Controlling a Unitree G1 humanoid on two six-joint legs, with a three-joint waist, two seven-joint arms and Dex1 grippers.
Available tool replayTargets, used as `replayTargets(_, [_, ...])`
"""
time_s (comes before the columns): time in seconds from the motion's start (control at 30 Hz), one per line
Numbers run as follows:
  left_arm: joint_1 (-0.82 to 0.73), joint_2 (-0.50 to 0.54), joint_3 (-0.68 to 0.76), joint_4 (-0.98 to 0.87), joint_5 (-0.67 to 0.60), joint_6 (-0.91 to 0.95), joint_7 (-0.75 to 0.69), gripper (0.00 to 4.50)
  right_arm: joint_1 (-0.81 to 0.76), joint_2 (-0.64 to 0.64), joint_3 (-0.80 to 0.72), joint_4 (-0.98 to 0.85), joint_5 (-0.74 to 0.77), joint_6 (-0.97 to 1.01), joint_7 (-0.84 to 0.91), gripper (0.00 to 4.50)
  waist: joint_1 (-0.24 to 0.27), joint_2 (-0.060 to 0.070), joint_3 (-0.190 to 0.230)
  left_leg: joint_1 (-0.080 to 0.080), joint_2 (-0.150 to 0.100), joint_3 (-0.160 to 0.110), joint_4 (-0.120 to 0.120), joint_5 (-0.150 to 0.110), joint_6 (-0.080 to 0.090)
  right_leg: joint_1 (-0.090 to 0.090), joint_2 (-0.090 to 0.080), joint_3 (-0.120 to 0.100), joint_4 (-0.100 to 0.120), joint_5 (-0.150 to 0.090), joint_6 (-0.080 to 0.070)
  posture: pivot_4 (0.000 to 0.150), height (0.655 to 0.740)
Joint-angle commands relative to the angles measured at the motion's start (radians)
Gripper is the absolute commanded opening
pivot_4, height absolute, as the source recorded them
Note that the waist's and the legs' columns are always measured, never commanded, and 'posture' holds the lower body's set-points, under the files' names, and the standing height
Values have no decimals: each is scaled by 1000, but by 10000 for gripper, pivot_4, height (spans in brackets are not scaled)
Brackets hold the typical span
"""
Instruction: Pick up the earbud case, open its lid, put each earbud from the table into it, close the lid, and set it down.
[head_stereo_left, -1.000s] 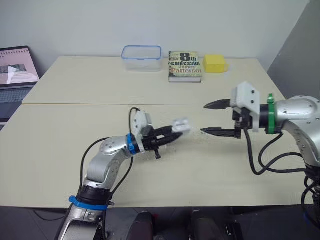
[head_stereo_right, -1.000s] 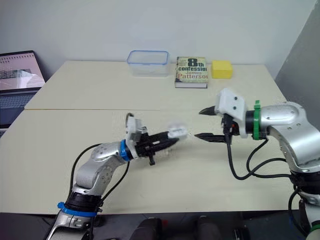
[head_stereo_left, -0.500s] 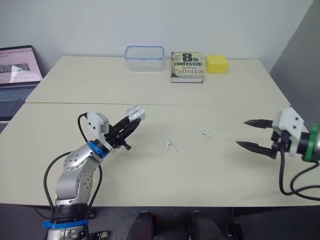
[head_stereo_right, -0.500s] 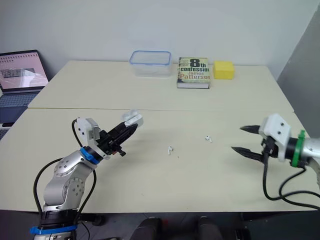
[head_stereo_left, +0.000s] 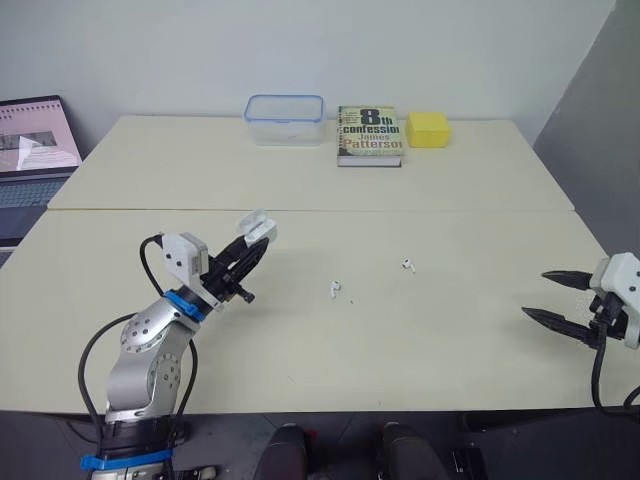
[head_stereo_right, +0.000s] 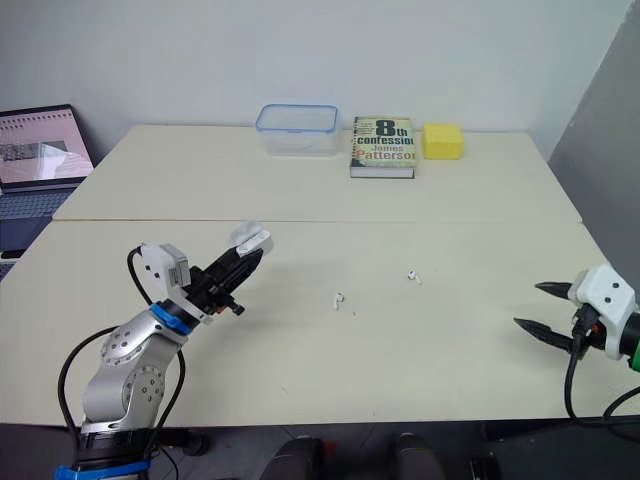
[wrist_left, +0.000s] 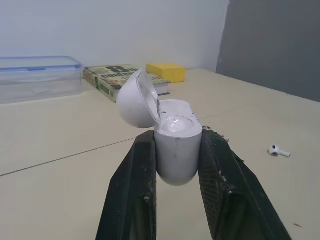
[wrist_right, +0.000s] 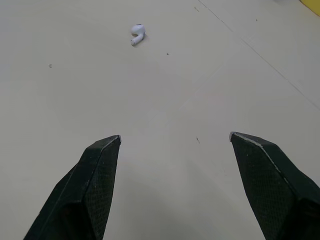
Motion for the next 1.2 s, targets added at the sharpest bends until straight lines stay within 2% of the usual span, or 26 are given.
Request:
replayTargets(0.03, [-4, 6, 9, -45, -1, -29, 9, 7658, 2, 2, -46, 4, 14, -11, -15, 42331, 0, 0, 0, 0, 0, 0, 0, 0, 0, 0, 0, 0, 0, 0, 0, 1500, 7400])
replayTargets(0.07, [-4, 6, 8, -46, -1, -29, 10, 7658, 2, 2, -45, 5, 19, -2, -17, 45000, 0, 0, 0, 1, 0, 0, 0, 0, 0, 1, 0, 0, 0, 0, 0, 1500, 7400])
replayTargets(0.33, [-3, 7, 5, -50, 1, -34, 16, 7658, 4, 1, -42, -8, 18, -10, -17, 45000, 0, 0, 0, 9, 0, 0, -1, 0, 0, 11, -1, -1, -3, -1, -2, 1500, 7400])
replayTargets(0.53, [-5, 11, 5, -45, 7, -44, 16, 7658, 5, -11, -14, -140, 79, 71, 9, 45000, 0, 0, 0, 9, 0, -1, -2, 0, 0, 10, -1, -1, -4, -1, -2, 1500, 7400])
replayTargets(0.83, [-7, 9, 7, -39, 12, -48, 20, 7658, -40, -21, 29, -255, 109, 74, 24, 45000, 0, 0, 0, 9, 0, -1, -2, 0, 0, 11, -1, -1, -4, -1, -2, 1500, 7400])
replayTargets(0.97, [-14, 8, 5, -36, 16, -49, 21, 7658, -88, 21, 145, -358, 126, 150, -48, 45000, 0, 0, 0, 9, 0, -1, -2, 0, 0, 10, -1, -1, -4, -1, -2, 1500, 7400])
replayTargets(1.03, [-18, 6, 1, -33, 19, -49, 23, 7658, -146, 80, 262, -393, 77, 197, -146, 45000, -1, -1, 0, 9, 0, -1, -2, 0, 0, 11, -1, -2, -5, -1, -2, 1500, 7400])
replayTargets(1.13, [-18, 5, -12, -37, 24, -45, 20, 7658, -247, 215, 452, -432, -28, 258, -305, 45000, -2, -1, 0, 9, 0, -1, -2, 0, 0, 10, -1, -2, -5, -1, -2, 1500, 7400])
replayTargets(1.2, [-17, 6, -15, -40, 25, -43, 22, 7658, -304, 323, 557, -451, -46, 345, -394, 45000, -1, -1, 0, 8, 0, -2, -3, 0, -1, 10, -1, -2, -5, -1, -2, 1500, 7400])
